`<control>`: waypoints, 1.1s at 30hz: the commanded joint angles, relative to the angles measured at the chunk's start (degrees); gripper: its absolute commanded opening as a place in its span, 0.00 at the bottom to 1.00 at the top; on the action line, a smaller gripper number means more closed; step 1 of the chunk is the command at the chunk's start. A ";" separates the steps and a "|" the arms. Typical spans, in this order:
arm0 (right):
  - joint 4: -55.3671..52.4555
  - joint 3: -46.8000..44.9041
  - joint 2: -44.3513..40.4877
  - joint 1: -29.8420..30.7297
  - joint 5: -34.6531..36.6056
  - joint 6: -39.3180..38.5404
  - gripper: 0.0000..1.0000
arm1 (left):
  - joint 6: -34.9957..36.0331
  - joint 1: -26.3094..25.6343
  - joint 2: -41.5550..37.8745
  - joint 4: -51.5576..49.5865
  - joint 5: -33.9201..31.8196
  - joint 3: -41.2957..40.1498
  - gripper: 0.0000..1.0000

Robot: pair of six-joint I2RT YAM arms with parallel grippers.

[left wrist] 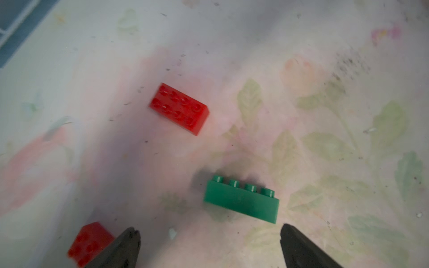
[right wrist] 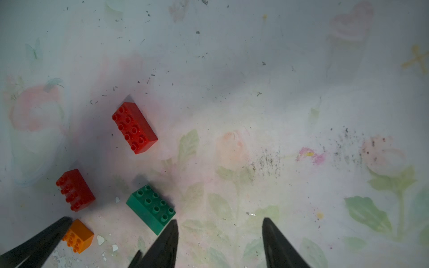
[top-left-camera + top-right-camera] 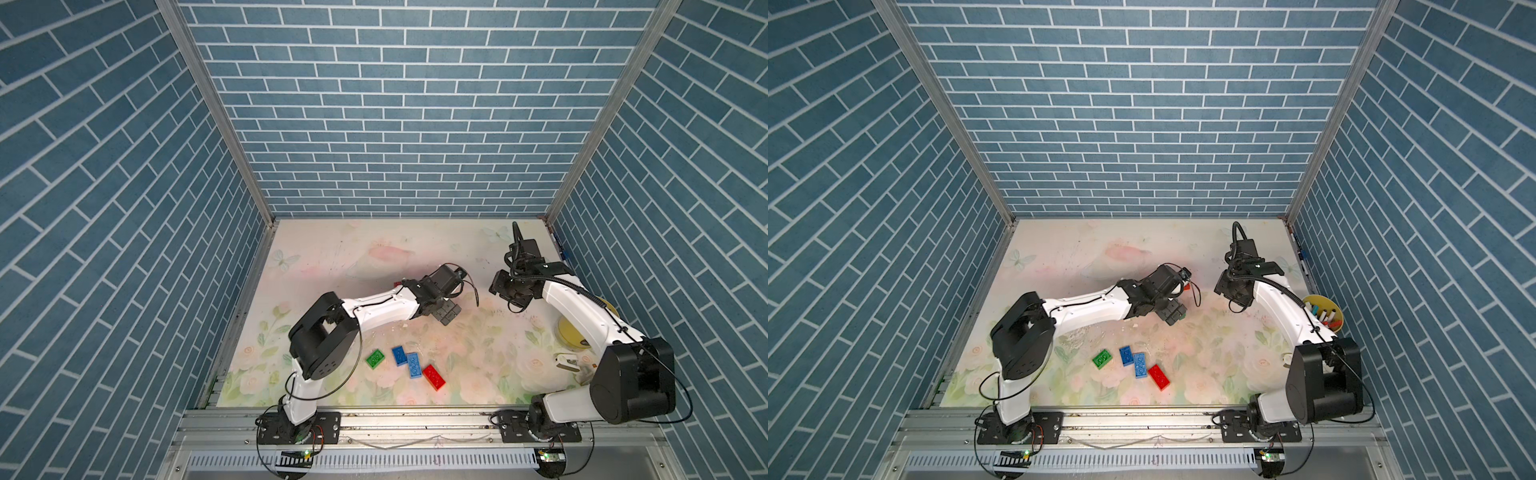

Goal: Assemble a rectangle with lego
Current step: Pick up the lego brick from the center of the board.

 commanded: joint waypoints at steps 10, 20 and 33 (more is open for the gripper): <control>4.81 -3.26 -2.17 -1.21 -5.50 1.64 0.59 | 7.51 -0.34 9.58 -6.37 2.71 8.88 1.00; 5.34 -3.72 -1.68 -1.39 -5.69 1.56 0.59 | 6.30 -0.19 10.22 -5.36 -0.26 8.69 0.83; 8.72 -3.33 -0.88 -2.20 -14.42 -0.69 0.59 | 4.97 -0.03 -9.29 15.39 -2.68 -11.20 0.44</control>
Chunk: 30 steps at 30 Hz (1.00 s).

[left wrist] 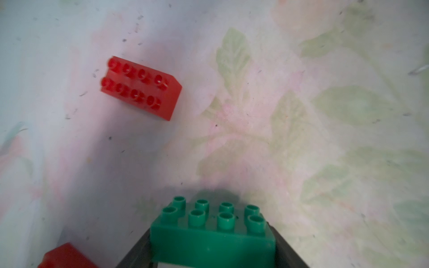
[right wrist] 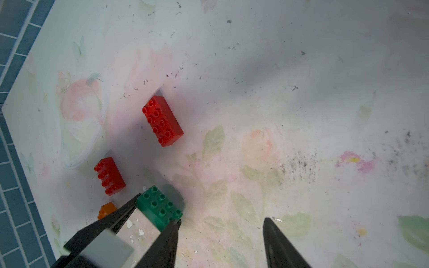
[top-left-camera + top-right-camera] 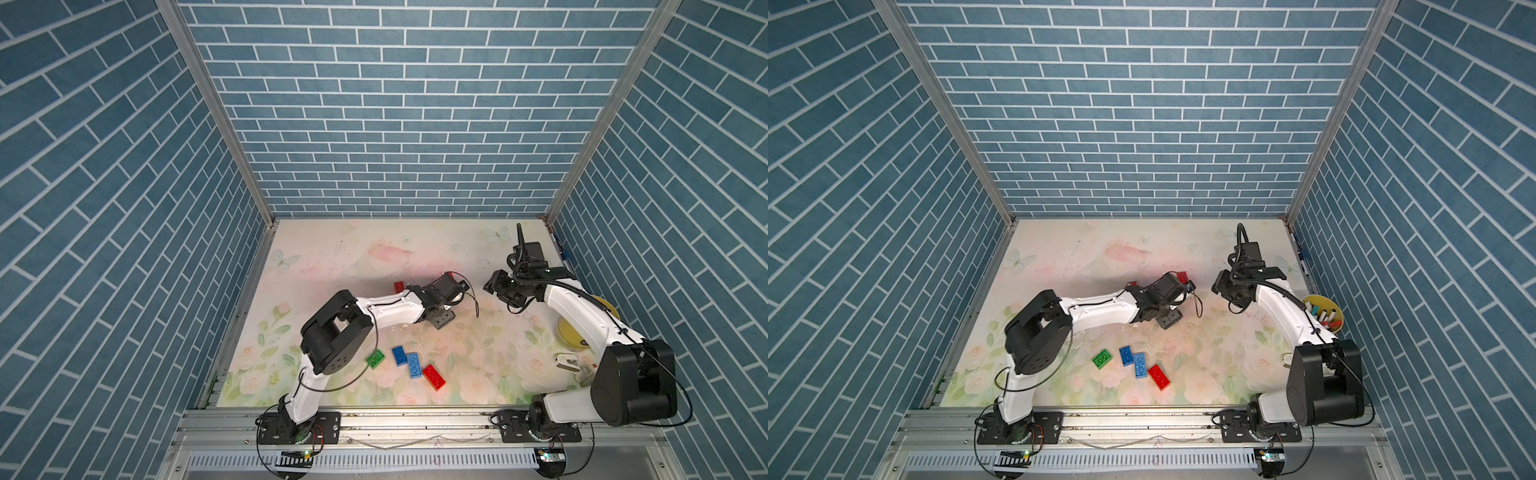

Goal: Assemble a rectangle with lego
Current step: Pick up the lego brick from the center of the board.

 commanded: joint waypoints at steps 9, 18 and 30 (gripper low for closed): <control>16.83 -1.71 4.31 0.32 -34.69 -1.26 0.59 | 4.43 0.47 -22.38 17.72 8.26 -17.80 0.39; 17.17 -0.93 2.82 5.84 -38.13 -4.93 0.60 | 4.02 1.51 -22.23 18.25 11.11 -18.38 0.40; 15.88 0.42 5.35 10.85 -38.61 -6.88 0.60 | 3.37 2.58 -23.40 19.70 10.26 -18.96 0.41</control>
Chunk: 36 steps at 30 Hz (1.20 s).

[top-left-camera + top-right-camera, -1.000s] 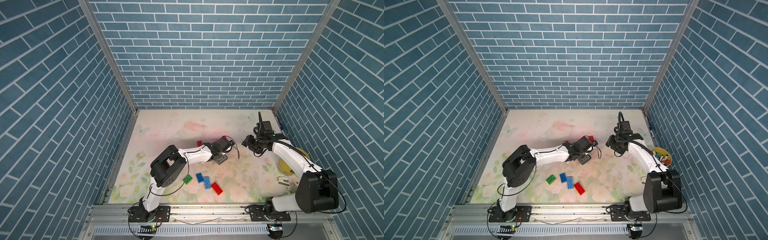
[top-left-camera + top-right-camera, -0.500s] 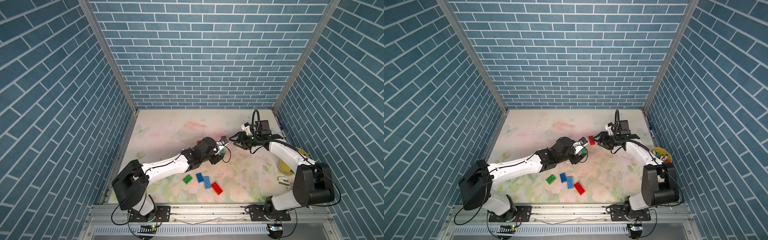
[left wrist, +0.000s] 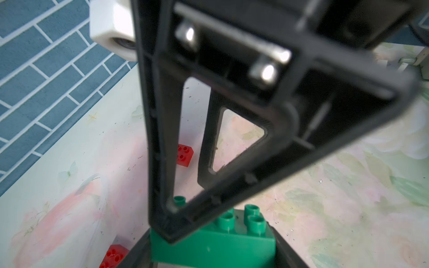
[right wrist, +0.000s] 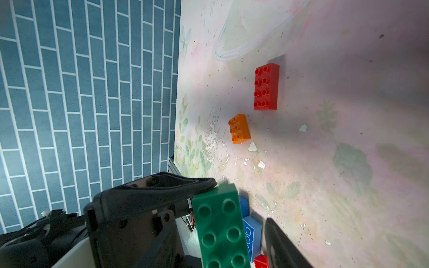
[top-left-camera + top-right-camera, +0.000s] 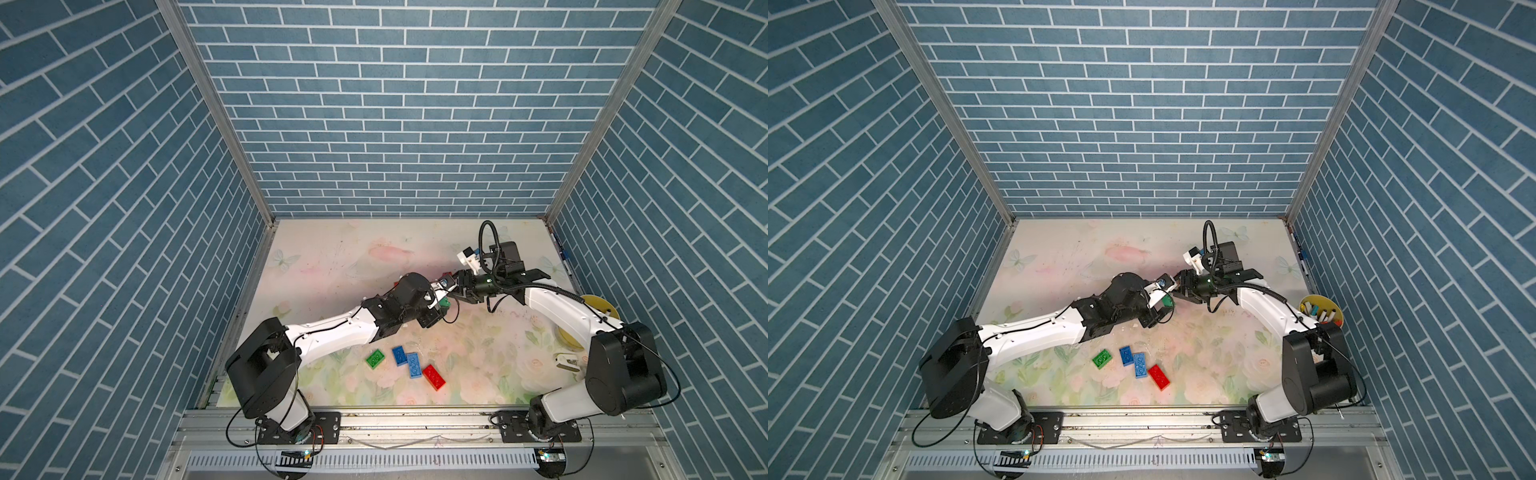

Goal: Assemble a rectangle with lego
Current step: Pick up the lego brick from the center of the board.

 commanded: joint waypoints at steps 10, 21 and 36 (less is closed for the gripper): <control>-0.19 2.17 1.96 2.08 -0.79 -2.38 0.40 | -1.12 0.79 -1.09 2.45 0.02 -0.60 0.42; -0.06 2.77 1.87 2.12 1.97 -0.48 0.25 | -3.41 0.92 -0.43 3.43 -6.39 -0.46 0.63; -16.97 6.50 -2.76 2.26 43.22 4.91 0.25 | -8.89 0.92 -10.54 -5.00 -24.26 -4.14 1.00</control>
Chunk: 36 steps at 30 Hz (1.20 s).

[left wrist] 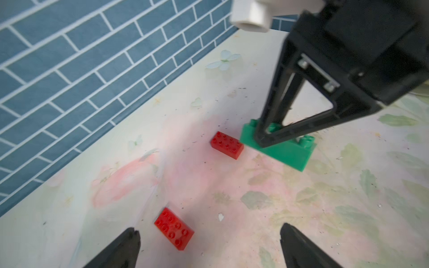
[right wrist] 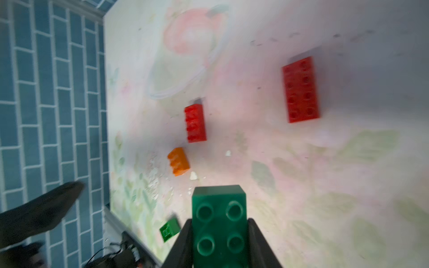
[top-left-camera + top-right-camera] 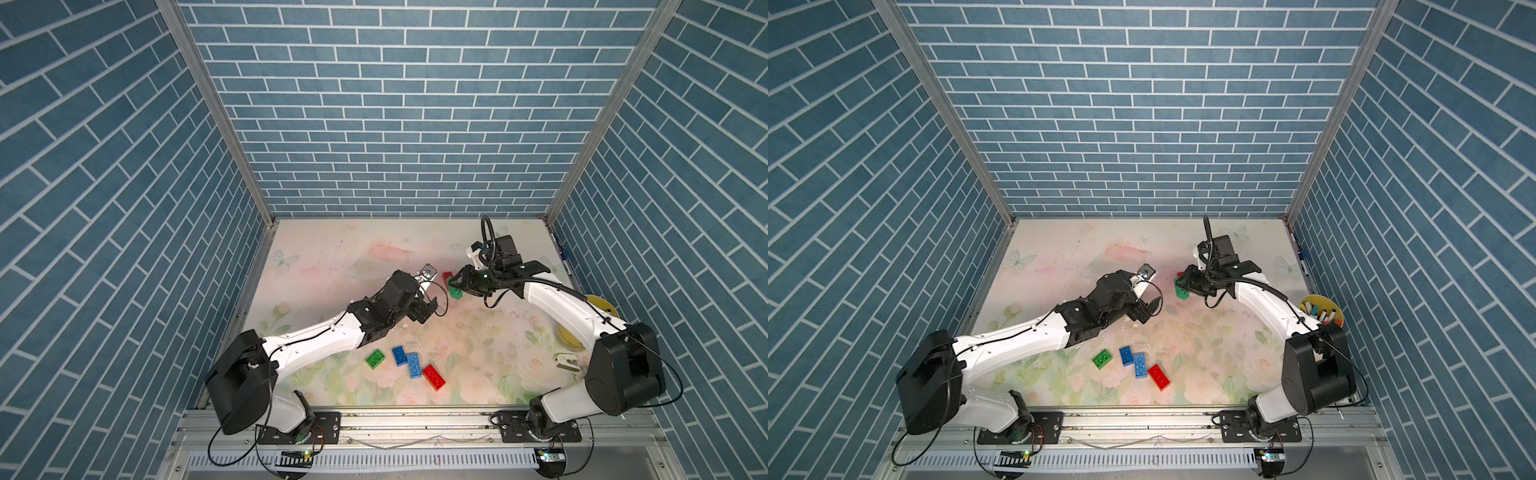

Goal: Assemble a rectangle with lego
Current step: Pick up the lego brick from the center of the board, then place the lego brick at the center of the board.

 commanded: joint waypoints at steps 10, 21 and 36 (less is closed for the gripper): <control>-10.00 -8.24 0.83 8.35 35.66 13.67 0.27 | -9.49 2.65 -4.64 1.98 -15.99 -3.46 1.00; -5.74 -8.26 9.01 9.61 32.17 15.13 0.29 | -15.60 3.10 0.78 -5.40 -16.69 0.23 1.00; -4.41 -8.92 7.53 9.45 30.91 12.02 0.51 | -30.52 5.43 15.60 -21.70 -13.46 13.93 1.00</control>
